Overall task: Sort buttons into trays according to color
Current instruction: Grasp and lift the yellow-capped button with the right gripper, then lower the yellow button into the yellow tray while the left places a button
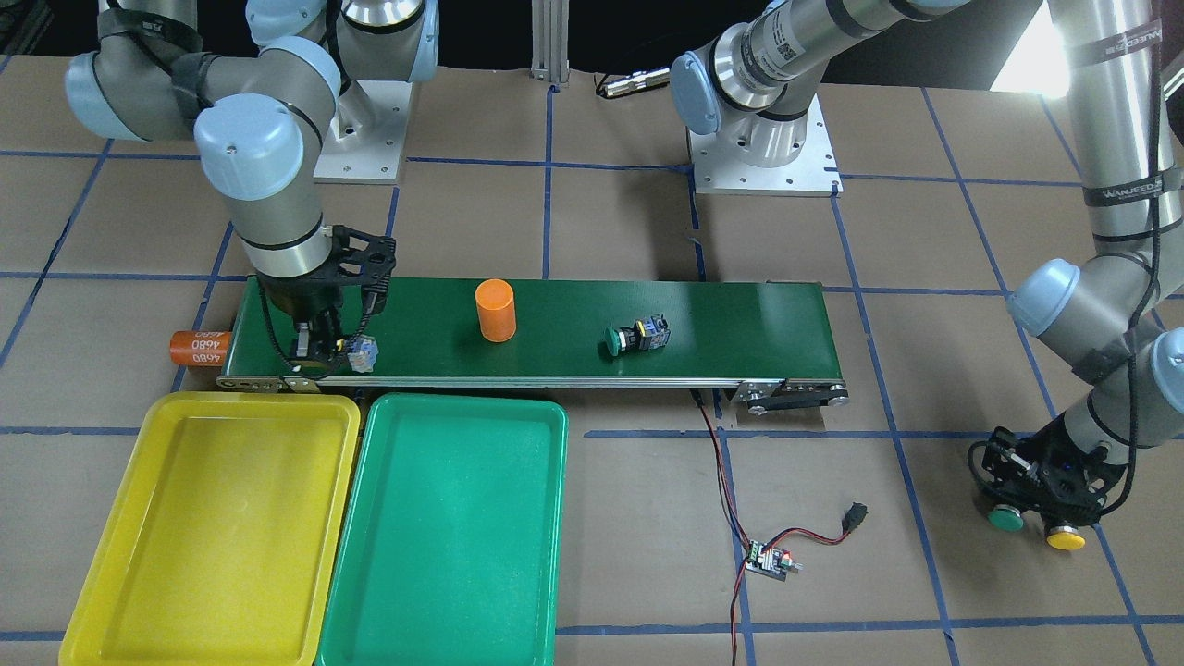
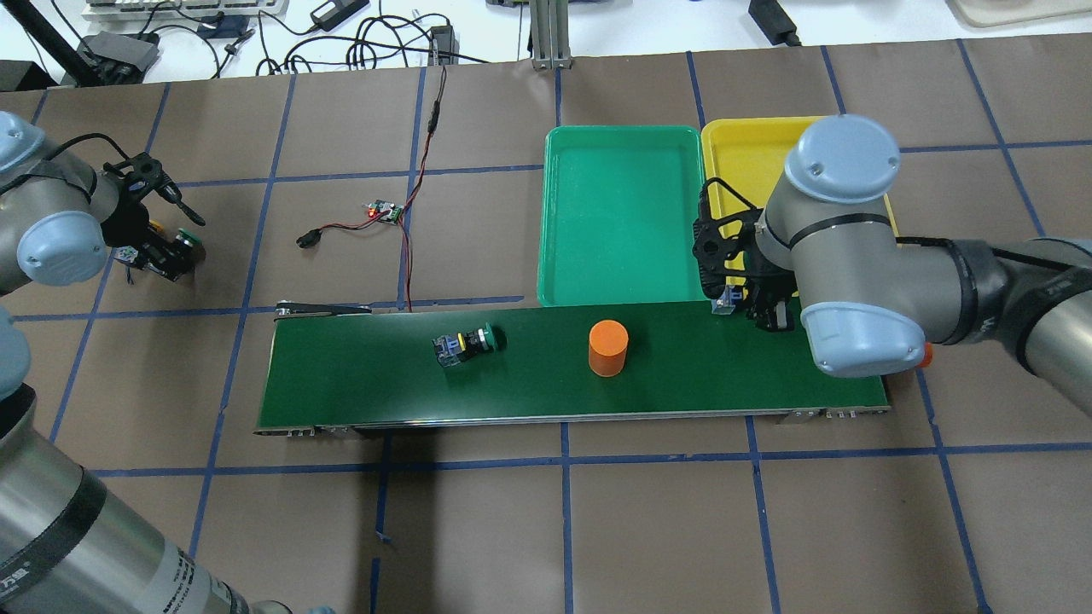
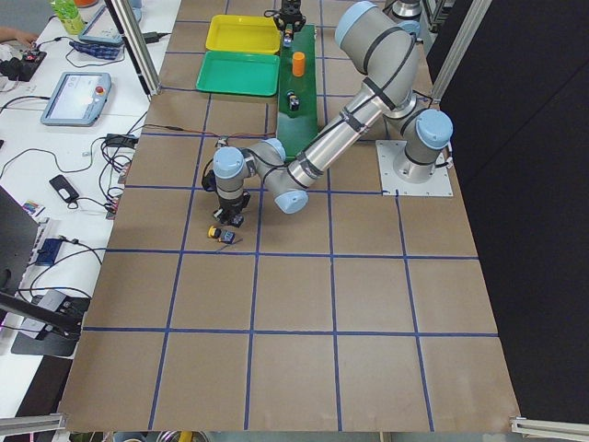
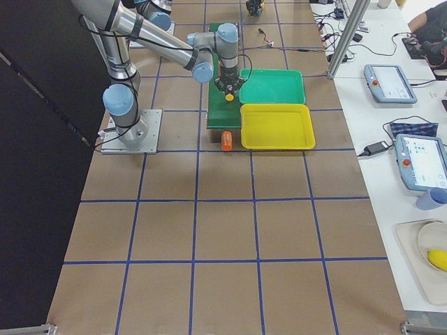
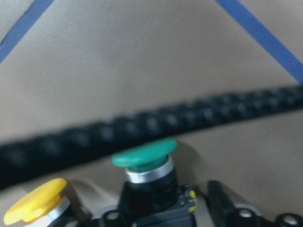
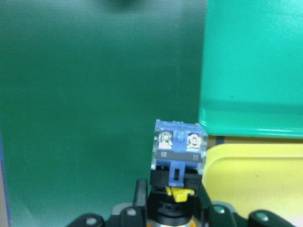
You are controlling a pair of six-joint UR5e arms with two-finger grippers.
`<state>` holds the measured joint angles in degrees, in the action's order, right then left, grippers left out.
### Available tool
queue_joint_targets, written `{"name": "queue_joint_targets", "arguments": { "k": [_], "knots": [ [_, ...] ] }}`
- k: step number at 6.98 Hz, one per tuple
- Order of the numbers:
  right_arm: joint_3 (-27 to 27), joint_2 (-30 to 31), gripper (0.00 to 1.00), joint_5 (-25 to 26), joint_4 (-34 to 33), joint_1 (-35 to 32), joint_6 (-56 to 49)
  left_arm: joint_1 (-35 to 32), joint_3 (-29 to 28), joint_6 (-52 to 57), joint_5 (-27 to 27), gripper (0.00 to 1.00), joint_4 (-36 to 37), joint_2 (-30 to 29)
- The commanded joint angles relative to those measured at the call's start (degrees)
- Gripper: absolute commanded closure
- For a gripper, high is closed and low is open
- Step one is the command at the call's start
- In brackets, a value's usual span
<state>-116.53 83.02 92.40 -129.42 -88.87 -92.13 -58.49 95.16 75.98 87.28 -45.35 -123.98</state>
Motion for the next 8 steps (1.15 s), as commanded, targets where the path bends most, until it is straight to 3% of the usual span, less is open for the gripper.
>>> {"name": "queue_joint_targets", "arguments": {
  "k": [1,3,4,5,6,8],
  "knots": [
    [9.34,-9.05,0.87,-0.29,-0.3,8.42,-8.63,-2.23,2.03,0.21,0.0,0.88,-2.27,4.76],
    [17.71,-18.83,0.82,-0.2,-0.92,11.7,-12.54,-7.67,15.33,6.42,-0.27,0.88,-2.38,16.69],
    [17.74,-20.08,0.62,-0.2,-2.4,11.79,-12.54,-9.0,22.89,9.33,-0.53,0.88,-2.38,22.67],
    [17.56,-20.01,0.24,-0.81,-2.24,11.79,-12.63,-12.41,26.27,10.84,-1.32,0.88,-2.29,28.03],
    [17.47,-19.57,0.06,-0.9,-1.19,11.71,-12.55,-19.49,26.65,10.94,-0.28,0.88,-2.38,31.05],
    [16.43,-14.33,0.05,-1.86,5.11,11.27,-12.46,-32.86,30.58,10.86,4.02,0.89,-2.12,33.36]
  ]
}}
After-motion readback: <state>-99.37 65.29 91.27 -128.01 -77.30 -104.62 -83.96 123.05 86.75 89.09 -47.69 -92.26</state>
